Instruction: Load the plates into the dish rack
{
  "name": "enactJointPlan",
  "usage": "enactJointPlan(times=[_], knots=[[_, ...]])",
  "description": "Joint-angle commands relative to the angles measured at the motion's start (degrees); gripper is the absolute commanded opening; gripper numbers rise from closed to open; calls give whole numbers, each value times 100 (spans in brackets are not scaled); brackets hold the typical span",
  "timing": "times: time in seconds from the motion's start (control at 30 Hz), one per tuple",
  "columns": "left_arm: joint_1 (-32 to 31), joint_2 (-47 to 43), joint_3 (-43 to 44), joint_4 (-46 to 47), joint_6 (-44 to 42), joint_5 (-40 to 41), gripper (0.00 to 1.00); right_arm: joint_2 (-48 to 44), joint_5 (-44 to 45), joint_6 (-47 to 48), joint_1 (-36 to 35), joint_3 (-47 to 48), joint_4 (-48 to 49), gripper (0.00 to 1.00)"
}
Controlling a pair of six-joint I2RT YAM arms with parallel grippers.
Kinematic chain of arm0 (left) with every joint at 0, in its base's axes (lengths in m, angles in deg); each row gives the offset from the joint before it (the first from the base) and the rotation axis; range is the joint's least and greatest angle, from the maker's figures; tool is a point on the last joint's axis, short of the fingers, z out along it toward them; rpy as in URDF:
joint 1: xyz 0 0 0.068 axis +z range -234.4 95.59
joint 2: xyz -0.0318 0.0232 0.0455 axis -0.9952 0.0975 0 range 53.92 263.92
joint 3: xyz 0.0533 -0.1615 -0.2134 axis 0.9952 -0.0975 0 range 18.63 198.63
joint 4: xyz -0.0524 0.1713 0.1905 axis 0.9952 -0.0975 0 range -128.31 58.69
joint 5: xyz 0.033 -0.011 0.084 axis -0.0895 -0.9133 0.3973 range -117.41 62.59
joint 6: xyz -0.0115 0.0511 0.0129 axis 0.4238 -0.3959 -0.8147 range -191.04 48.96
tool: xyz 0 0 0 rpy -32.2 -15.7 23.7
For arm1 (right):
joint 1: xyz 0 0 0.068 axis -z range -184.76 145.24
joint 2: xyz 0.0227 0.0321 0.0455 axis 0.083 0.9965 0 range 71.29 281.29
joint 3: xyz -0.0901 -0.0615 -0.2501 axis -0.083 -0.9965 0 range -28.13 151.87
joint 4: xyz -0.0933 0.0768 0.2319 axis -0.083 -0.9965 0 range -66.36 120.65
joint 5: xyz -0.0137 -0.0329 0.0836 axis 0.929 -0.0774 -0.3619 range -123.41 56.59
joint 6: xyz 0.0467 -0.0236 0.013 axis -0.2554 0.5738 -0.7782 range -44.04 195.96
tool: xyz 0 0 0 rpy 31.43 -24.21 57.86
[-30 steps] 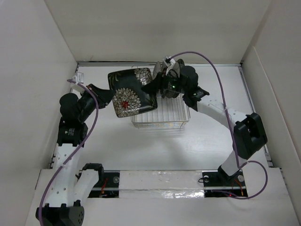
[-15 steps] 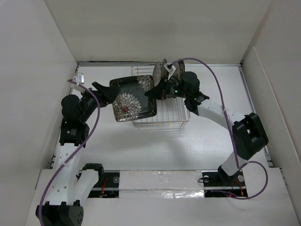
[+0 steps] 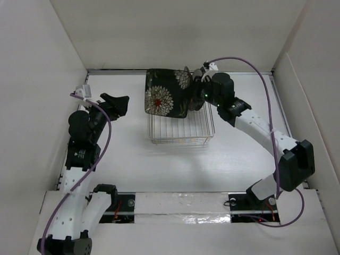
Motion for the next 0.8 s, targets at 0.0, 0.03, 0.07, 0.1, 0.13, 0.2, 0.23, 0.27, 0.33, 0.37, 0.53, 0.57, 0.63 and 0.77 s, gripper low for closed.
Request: enactJointPlan(times=[0.0,0.03,0.07,0.1,0.13,0.2,0.23,0.27,0.33,0.37,0.53,0.57,0.63,0.77], knots=[[-196,-50,47,134,-202,9,69,-612,2142,197,-253,865,335,0],[-197,-49,29,107,-228,-53,68,-612,2437,260,-324,1040,186,0],[-267,-58,3,98,-237,-106,68,-577,2744,312,-403,1155,106,0],[-267,-76,-41,107,-237,-219,68,-542,3374,496,-483,1278,18,0],[-320,-119,-180,159,-229,-325,67,-411,3667,602,-623,1427,-191,0],[-460,-120,-287,239,-237,-614,65,-244,4552,917,-755,1937,-464,0],[-461,-68,-331,213,-255,-764,65,-156,4758,1050,-817,2086,-605,0],[-461,-32,-366,117,-281,-913,65,63,4969,1164,-930,2262,-685,0],[-461,-67,-576,72,-316,-1108,65,371,5505,1569,-1037,2946,-1122,0],[-643,-128,-725,133,-343,-1039,65,651,5959,1848,-1141,3384,-1273,0],[-1162,-129,-850,19,-703,-476,65,1356,7044,2579,-1414,4177,-1100,0],[-1233,-137,-850,28,-729,-441,65,1470,7141,2668,-1415,4240,-1020,0],[-1365,-120,-841,28,-799,-379,65,1865,7413,2870,-1537,4555,-888,0],[-1691,-225,-806,-95,-923,-37,65,2489,7800,3283,-1591,4969,-519,0]])
